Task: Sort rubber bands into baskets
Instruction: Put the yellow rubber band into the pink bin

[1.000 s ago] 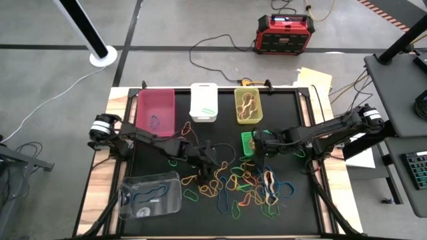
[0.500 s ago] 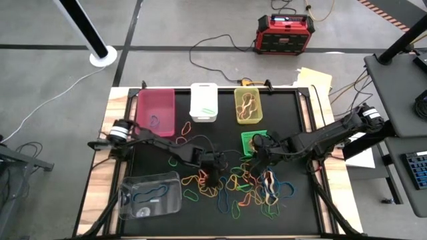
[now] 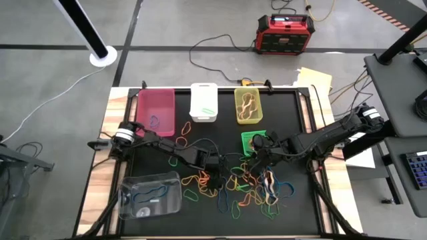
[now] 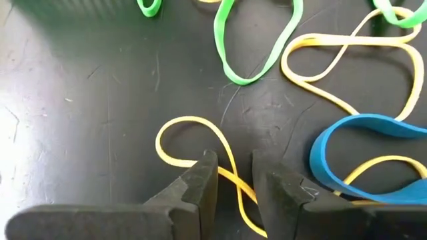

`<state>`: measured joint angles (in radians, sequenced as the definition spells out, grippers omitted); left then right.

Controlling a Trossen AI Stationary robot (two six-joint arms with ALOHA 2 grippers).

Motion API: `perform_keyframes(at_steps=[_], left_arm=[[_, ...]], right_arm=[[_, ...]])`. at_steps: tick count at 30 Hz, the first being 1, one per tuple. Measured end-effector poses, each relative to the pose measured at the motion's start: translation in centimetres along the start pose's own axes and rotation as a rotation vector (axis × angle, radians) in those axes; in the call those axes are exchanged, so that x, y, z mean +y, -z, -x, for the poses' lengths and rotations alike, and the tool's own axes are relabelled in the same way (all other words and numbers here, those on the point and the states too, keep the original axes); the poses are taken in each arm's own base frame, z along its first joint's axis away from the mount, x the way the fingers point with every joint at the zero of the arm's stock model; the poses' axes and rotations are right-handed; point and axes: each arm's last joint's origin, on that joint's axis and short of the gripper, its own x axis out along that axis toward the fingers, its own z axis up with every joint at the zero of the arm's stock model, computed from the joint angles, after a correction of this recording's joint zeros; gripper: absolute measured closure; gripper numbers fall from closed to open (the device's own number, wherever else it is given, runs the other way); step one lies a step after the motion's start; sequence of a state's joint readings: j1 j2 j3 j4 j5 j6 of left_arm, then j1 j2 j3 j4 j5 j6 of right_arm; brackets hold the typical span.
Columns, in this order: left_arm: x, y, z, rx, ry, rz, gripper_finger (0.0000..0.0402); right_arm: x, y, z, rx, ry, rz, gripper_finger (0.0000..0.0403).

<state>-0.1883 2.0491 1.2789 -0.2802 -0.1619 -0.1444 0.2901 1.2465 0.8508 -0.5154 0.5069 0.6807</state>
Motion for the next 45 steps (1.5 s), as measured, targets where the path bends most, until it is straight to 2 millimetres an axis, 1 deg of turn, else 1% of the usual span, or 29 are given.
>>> perform_keyframes(at_steps=[3, 7, 8, 13, 17, 21, 25, 29, 31, 36, 40, 43, 45], left_arm=[[0.0, 0.0, 0.0, 0.003, -0.005, -0.013, 0.0336], [-0.1, 0.1, 0.1, 0.008, -0.013, -0.054, 0.0386], [-0.1, 0.1, 0.1, 0.010, -0.015, -0.058, 0.0393], [-0.1, 0.2, 0.3, 0.012, -0.040, -0.082, 0.0400], [0.1, 0.1, 1.3, 0.008, -0.064, -0.111, 0.0401], [0.4, -0.7, 3.7, -0.056, -0.074, -0.115, 0.0401], [0.9, -0.5, 5.6, -0.088, -0.103, -0.124, 0.0401], [1.4, -0.7, 8.3, -0.157, -0.129, -0.120, 0.0402], [1.7, -0.5, 9.6, -0.166, -0.156, -0.132, 0.0402], [2.9, -0.4, 14.3, -0.216, -0.266, -0.146, 0.0402], [4.6, 0.3, 18.1, -0.217, -0.406, -0.143, 0.0402], [6.6, 1.1, 21.1, -0.234, -0.461, -0.093, 0.0402], [8.1, 1.7, 22.6, -0.227, -0.490, -0.053, 0.0402]], right_arm=[[0.0, -0.2, 0.0, -0.036, 0.017, -0.009, 0.0215], [0.1, -0.4, 0.0, -0.077, 0.039, 0.000, 0.0215], [0.1, -0.5, 0.0, -0.090, 0.040, 0.000, 0.0215], [0.3, -0.8, 0.0, -0.119, 0.032, 0.008, 0.0215], [0.2, -0.8, 0.0, -0.117, 0.034, 0.012, 0.0215], [0.3, -0.8, 0.0, -0.118, 0.034, 0.011, 0.0215], [0.2, -0.7, 0.0, -0.118, 0.036, 0.012, 0.0215], [0.2, -0.8, 0.0, -0.122, 0.041, 0.011, 0.0215], [0.2, -0.8, 0.0, -0.126, 0.045, 0.010, 0.0215], [0.4, -1.0, 0.0, -0.155, 0.040, 0.011, 0.0215], [0.6, -1.4, 0.1, -0.192, 0.019, 0.027, 0.0215], [0.7, -1.9, 0.1, -0.245, 0.031, 0.031, 0.0215], [0.8, -2.1, 0.2, -0.277, 0.046, 0.039, 0.0215]])
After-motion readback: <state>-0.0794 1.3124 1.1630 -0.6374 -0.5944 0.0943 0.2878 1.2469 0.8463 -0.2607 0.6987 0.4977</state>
